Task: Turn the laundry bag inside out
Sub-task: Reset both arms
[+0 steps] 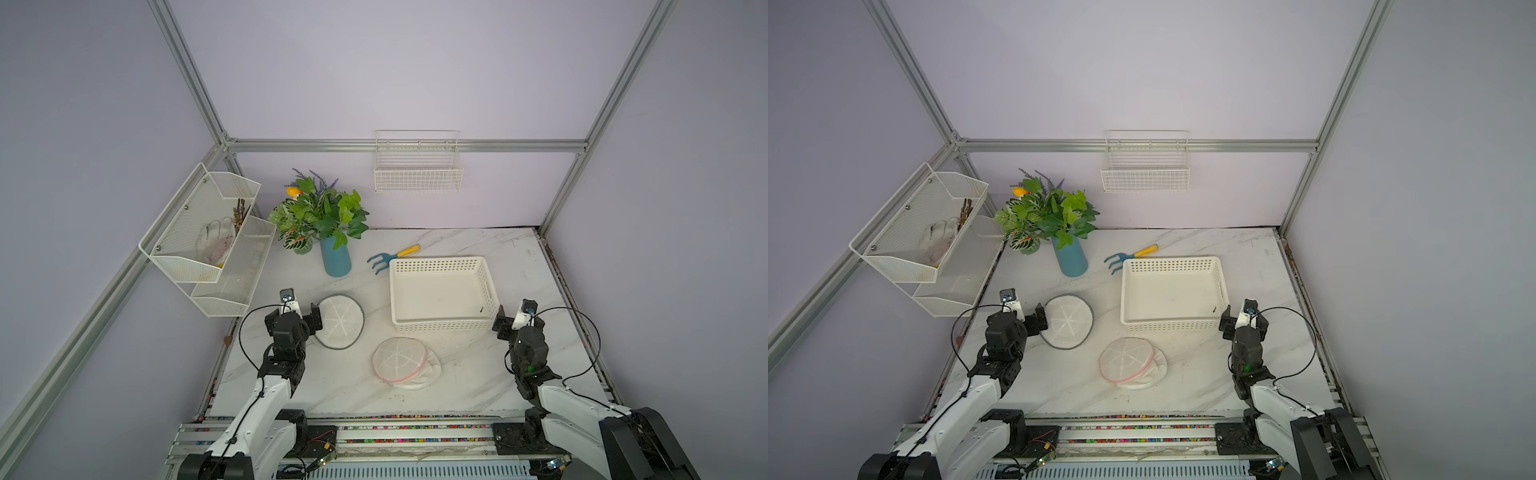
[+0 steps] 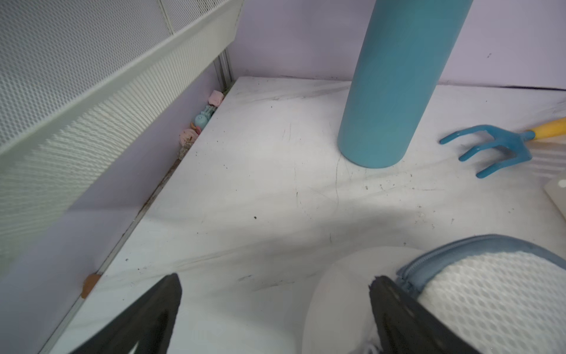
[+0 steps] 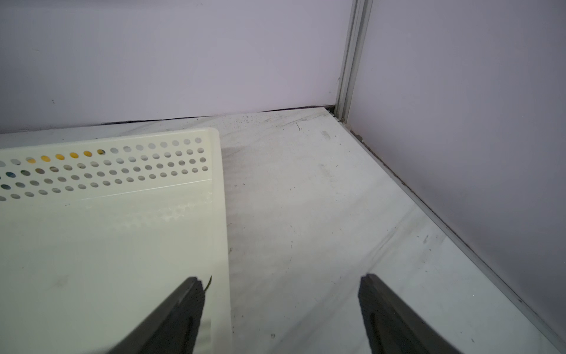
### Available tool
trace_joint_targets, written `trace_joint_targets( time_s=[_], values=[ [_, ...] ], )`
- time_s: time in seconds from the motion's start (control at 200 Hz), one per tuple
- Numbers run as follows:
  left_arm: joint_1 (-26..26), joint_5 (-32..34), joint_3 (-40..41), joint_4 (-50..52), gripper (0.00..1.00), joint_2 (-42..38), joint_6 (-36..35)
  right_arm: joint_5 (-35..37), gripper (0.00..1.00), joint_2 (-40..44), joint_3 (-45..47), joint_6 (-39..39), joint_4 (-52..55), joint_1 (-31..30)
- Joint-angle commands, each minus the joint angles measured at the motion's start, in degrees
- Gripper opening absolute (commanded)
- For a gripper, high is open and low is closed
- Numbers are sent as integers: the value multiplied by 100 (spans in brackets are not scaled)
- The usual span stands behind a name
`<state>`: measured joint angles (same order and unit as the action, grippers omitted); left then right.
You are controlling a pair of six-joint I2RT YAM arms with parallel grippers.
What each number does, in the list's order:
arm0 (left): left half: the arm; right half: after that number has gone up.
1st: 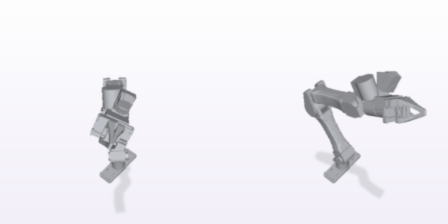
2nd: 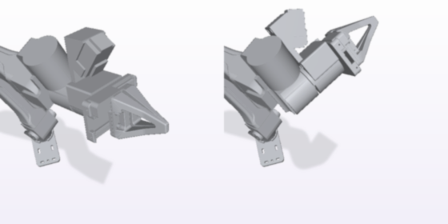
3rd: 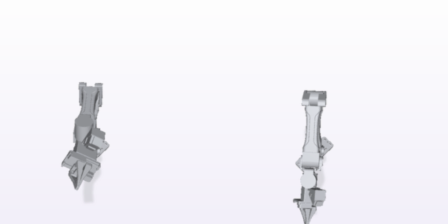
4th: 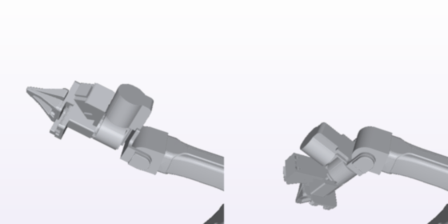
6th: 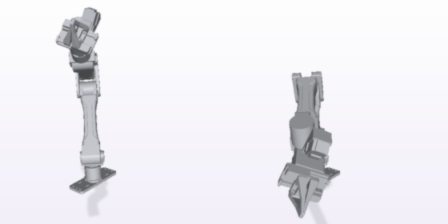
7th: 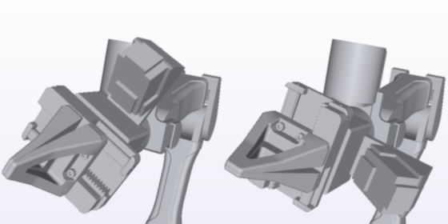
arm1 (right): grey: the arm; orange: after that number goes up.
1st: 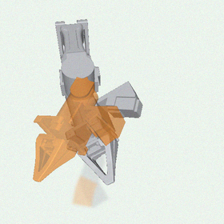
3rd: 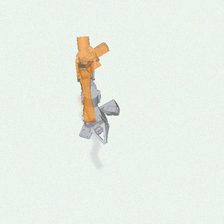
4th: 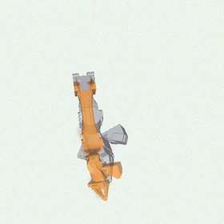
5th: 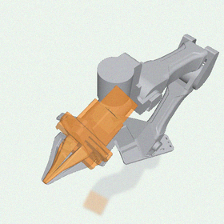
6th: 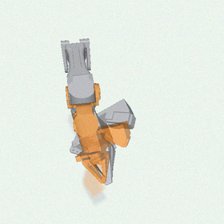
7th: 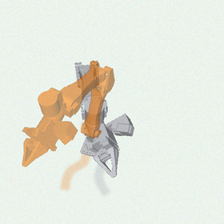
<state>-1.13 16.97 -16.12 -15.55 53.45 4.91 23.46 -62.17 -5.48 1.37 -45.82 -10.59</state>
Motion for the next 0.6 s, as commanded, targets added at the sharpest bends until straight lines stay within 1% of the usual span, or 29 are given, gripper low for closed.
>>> trace_joint_targets(
  time_s=[0.0,0.09,0.23,0.365,0.435,0.455,0.596],
  values=[
    [113,-556,269,-1790,100,392,5,-681,85,-503,-164,-285,-1299,211],
    [113,-648,431,-2649,100,913,-96,-905,84,-999,-257,-250,-1847,345],
    [146,-760,399,-3798,100,1876,-235,-1111,83,-1823,-412,-158,-2547,429],
    [212,-1045,109,-4030,100,2474,-427,-1104,83,-2373,-394,-141,-3062,438],
    [251,-1164,99,-4216,100,2694,-446,-1128,83,-2571,-393,-146,-3390,443],
    [260,-1204,105,-4286,100,2794,-443,-1133,83,-2749,-400,-145,-3441,446],
    [289,-1369,108,-4706,100,3373,-459,-1103,85,-2782,-559,-80,-3172,495]
  ],
)
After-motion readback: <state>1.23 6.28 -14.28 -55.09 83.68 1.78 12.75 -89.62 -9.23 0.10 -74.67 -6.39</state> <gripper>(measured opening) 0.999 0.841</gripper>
